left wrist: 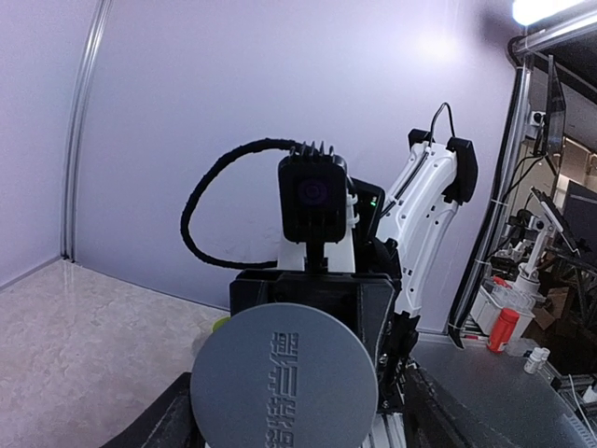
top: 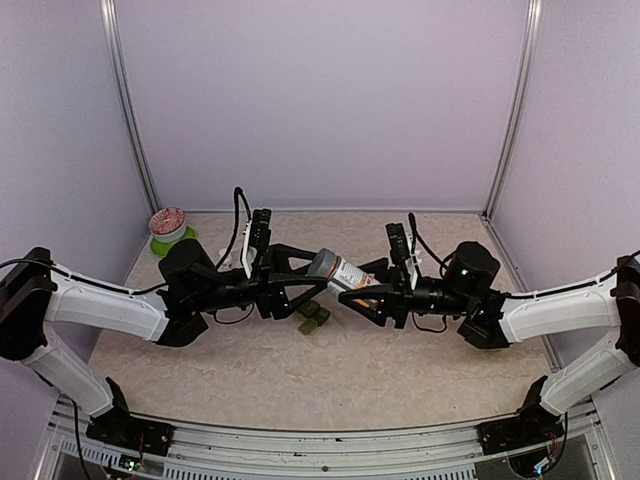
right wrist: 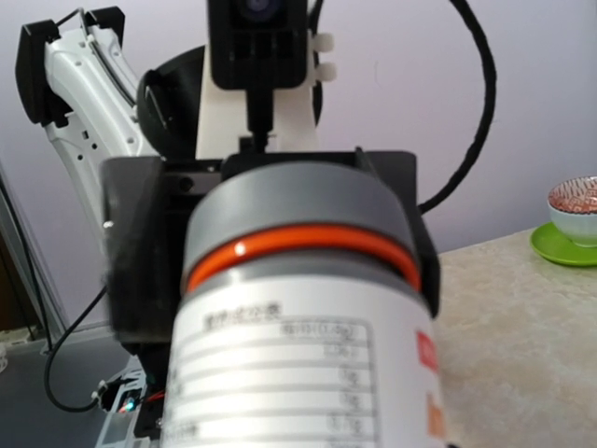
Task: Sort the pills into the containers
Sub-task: Unscrew the lid of the pill bottle from the pill bottle.
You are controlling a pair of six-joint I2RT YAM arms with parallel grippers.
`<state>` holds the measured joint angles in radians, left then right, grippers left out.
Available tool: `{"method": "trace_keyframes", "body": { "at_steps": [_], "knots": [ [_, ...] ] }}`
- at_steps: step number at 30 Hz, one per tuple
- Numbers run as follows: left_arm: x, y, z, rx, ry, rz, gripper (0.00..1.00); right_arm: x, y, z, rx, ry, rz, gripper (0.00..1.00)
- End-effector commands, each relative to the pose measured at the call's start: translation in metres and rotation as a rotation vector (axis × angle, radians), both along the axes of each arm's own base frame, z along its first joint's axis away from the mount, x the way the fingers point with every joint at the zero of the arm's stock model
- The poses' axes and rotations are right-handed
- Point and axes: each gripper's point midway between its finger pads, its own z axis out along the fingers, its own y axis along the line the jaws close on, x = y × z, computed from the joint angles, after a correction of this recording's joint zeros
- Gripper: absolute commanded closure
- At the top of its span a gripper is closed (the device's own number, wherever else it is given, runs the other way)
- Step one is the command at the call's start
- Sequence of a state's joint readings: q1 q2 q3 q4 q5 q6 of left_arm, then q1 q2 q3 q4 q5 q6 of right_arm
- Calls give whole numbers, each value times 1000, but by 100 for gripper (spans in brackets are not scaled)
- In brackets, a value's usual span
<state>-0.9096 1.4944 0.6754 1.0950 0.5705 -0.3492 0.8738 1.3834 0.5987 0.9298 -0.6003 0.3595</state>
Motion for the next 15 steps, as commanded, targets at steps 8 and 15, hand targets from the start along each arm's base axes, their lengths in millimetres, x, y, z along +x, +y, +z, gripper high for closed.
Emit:
{"method": "trace_keyframes", "body": {
  "at_steps": [8, 15],
  "knots": [
    [-3, 1, 12, -46, -2, -40, 46, 7, -7, 8, 24, -21, -33, 89],
    [1, -3, 10, -48, 40, -50, 58, 5, -6, 5, 15, -40, -18, 89]
  ]
}}
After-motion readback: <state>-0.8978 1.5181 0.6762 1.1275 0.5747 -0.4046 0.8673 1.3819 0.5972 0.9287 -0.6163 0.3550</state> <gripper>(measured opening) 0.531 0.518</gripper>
